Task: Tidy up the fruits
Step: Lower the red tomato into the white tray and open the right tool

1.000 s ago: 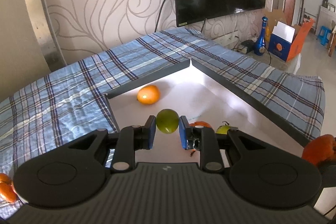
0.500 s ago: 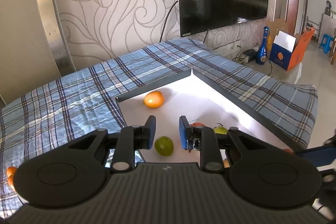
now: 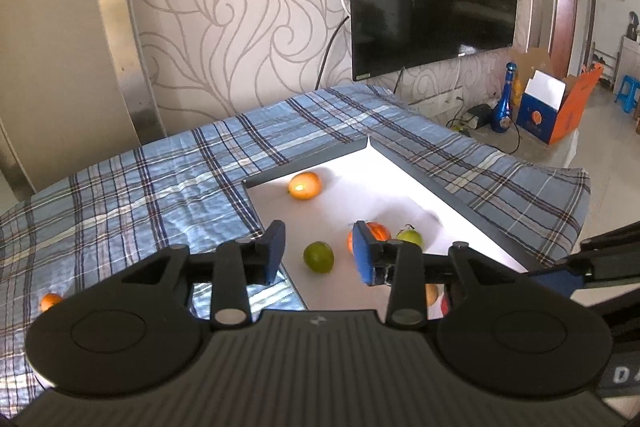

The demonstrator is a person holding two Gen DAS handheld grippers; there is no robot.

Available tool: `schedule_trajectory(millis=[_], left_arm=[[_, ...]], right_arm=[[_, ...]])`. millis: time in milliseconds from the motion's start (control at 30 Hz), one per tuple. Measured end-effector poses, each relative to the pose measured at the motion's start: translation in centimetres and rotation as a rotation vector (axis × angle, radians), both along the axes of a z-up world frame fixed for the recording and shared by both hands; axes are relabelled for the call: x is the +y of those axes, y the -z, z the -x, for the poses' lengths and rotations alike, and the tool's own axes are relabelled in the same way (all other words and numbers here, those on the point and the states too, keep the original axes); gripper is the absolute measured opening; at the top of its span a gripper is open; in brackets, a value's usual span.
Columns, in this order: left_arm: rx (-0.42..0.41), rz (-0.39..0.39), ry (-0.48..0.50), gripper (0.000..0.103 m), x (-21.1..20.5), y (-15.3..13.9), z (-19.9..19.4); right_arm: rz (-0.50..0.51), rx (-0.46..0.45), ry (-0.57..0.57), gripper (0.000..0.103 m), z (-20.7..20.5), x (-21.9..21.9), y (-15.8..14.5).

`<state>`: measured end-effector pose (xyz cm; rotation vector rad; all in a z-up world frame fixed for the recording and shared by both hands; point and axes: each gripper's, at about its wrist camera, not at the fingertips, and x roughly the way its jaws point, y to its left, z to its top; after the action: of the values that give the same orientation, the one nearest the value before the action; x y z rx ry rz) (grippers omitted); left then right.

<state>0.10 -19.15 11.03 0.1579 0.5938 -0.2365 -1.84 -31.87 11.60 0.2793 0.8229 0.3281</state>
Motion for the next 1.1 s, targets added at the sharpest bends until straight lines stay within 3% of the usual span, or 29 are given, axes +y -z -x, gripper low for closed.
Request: schedule_trajectory(millis=[467,1100], left_arm=[[0.017,0.014,-0.041,0.042,0.7,0.3,3.3],[0.042,-0.01,-0.113,0.043,2.2,0.8,4.9]], right_arm=[[0.008,0.001,0.018,0.036,-1.0,-1.6,0.6],[0.202,-0.008,0.001,0.036,-5.1,-1.8,3.5]])
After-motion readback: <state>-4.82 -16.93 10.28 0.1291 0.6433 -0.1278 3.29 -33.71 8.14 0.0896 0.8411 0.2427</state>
